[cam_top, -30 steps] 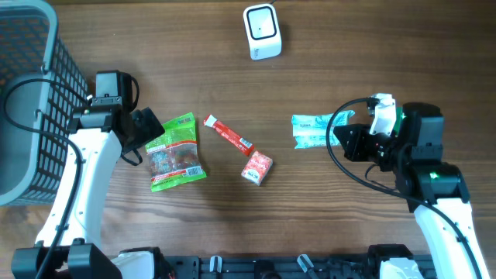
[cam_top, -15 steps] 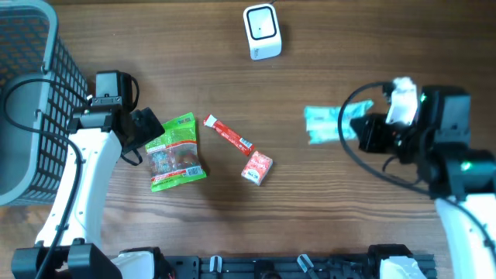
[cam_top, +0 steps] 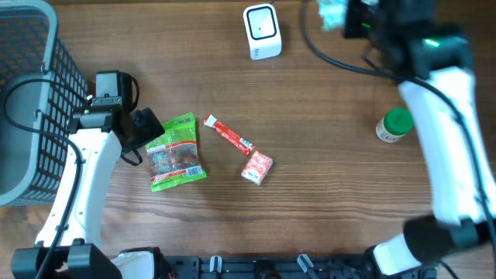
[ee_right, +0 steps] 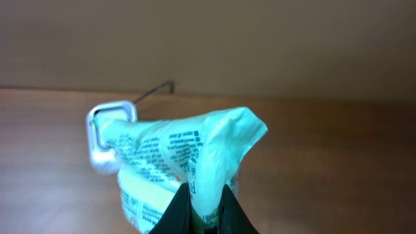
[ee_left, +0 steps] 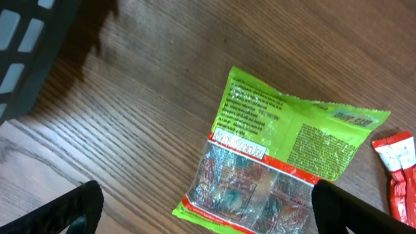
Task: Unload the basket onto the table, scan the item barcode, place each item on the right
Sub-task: 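Carry the mint-green packet to the white scanner window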
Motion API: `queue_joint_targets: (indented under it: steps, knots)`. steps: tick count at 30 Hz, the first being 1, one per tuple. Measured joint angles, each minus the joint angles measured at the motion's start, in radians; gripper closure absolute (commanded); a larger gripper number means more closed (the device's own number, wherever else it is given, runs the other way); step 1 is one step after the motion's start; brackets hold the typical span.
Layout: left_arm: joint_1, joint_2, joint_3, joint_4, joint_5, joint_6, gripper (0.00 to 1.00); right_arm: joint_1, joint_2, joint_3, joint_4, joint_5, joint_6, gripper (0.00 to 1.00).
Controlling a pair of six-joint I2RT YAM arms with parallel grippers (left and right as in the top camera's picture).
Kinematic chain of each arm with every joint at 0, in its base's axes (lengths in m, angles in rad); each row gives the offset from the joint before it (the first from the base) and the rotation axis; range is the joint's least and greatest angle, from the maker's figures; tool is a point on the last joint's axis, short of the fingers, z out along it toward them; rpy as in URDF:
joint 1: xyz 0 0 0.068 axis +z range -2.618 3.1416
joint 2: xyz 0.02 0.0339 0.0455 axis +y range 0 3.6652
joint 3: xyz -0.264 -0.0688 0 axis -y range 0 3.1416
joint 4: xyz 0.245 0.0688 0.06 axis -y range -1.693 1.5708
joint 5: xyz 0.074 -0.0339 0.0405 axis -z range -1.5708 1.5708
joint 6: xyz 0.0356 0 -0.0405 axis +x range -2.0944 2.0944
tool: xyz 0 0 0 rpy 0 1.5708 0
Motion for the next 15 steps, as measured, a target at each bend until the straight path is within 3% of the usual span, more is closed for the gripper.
queue_joint_targets:
  steps: [7, 12, 15]
  knots:
    - [0.0, 0.0, 0.0, -0.001, 0.001, 0.0, 0.0, 0.19, 0.295, 0.0, 0.456, 0.373, -0.253, 0.96]
    - [0.0, 0.0, 0.0, -0.001, 0.001, 0.0, 0.0, 0.326, 0.563, 0.0, 1.157, 0.701, -0.822, 0.96]
    - [0.0, 0.0, 0.0, 0.0, 0.0, 0.0, 0.0, 0.356, 0.675, 0.002, 1.429, 0.772, -1.131, 0.96]
